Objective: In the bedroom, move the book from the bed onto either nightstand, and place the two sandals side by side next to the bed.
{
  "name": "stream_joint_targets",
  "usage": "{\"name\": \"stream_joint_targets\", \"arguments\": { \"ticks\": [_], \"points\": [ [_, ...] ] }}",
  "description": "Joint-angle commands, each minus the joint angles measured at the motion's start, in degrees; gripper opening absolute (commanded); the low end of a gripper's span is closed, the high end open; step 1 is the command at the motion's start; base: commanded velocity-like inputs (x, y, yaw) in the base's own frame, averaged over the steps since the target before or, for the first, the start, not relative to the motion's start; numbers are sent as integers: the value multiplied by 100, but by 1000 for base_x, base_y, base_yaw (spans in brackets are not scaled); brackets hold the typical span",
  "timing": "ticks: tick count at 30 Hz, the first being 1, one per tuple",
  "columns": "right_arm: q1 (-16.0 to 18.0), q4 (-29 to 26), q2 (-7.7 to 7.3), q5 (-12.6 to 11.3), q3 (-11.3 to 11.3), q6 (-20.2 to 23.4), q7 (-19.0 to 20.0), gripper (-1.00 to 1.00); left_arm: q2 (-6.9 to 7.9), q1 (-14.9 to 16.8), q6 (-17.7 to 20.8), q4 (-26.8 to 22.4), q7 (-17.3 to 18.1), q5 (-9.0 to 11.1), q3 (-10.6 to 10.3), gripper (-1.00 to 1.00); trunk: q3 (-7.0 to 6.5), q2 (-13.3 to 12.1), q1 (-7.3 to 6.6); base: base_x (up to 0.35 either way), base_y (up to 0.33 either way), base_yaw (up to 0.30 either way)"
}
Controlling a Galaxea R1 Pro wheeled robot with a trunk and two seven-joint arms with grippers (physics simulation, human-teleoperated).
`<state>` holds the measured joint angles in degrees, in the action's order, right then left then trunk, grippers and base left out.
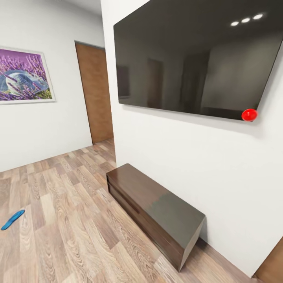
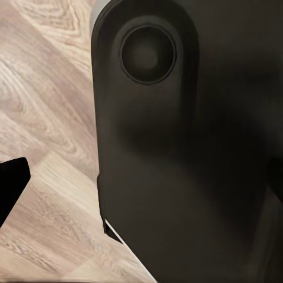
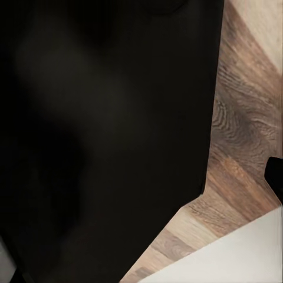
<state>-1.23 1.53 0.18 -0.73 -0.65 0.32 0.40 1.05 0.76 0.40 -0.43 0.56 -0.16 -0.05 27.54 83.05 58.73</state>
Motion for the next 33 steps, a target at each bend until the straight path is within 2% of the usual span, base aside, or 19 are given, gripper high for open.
{"name": "stream_joint_targets", "arguments": {
  "ticks": [1,33],
  "points": [
    [-1,-3,0,-7,-6,3,4,100,1,3,4,-1,6,-2,1,100,7,2,0,0,0,274],
    [-1,5,2,1,13,3,4,100,1,3,-144,-1,6,-2,-4,100,84,2,0,0,0,277]
  ]
}}
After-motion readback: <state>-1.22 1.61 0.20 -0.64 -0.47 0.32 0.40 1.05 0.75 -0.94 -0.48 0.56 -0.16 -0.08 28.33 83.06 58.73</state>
